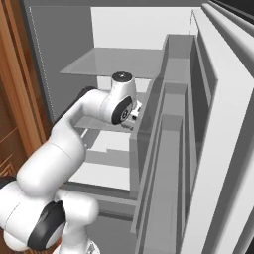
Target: Place the mayonnaise and mayonnaise from the counter to the top shelf of the fridge. If the existing items in the fridge are on the top shelf, move them to other shelves.
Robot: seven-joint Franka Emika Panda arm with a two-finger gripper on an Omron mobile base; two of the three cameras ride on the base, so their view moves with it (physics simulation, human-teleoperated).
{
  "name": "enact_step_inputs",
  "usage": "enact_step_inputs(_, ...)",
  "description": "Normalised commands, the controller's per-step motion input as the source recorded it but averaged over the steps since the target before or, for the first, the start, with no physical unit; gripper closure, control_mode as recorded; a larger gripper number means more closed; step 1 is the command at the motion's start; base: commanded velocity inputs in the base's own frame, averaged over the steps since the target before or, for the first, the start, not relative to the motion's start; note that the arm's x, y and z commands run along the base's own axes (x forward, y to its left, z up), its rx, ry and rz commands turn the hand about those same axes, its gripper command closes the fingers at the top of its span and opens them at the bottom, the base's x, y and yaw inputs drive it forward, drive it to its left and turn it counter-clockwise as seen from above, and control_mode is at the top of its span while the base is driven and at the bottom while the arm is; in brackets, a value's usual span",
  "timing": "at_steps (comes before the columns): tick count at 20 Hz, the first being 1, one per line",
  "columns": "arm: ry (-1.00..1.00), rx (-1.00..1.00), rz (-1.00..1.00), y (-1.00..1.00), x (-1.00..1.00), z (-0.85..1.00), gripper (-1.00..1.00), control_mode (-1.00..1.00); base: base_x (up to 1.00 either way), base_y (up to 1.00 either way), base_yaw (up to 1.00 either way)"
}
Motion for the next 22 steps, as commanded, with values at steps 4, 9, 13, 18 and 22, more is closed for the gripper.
enact_step_inputs(4, -0.06, 0.0, 0.02, 0.0, 0.53, -0.01, 1.0, -1.0, 0.0, 0.0, 0.0)
enact_step_inputs(9, -0.03, 0.0, 0.0, 0.0, 0.5, -0.13, 1.0, -1.0, 0.0, 0.0, 0.0)
enact_step_inputs(13, -0.08, 0.0, 0.01, 0.0, 0.45, -0.41, 1.0, -1.0, 0.0, 0.0, 0.0)
enact_step_inputs(18, -0.1, 0.0, 0.01, 0.0, 0.43, -0.34, 1.0, -1.0, 0.0, 0.0, 0.0)
enact_step_inputs(22, -0.12, 0.0, 0.0, -0.01, 0.51, -0.13, 1.0, -1.0, 0.0, 0.0, 0.0)
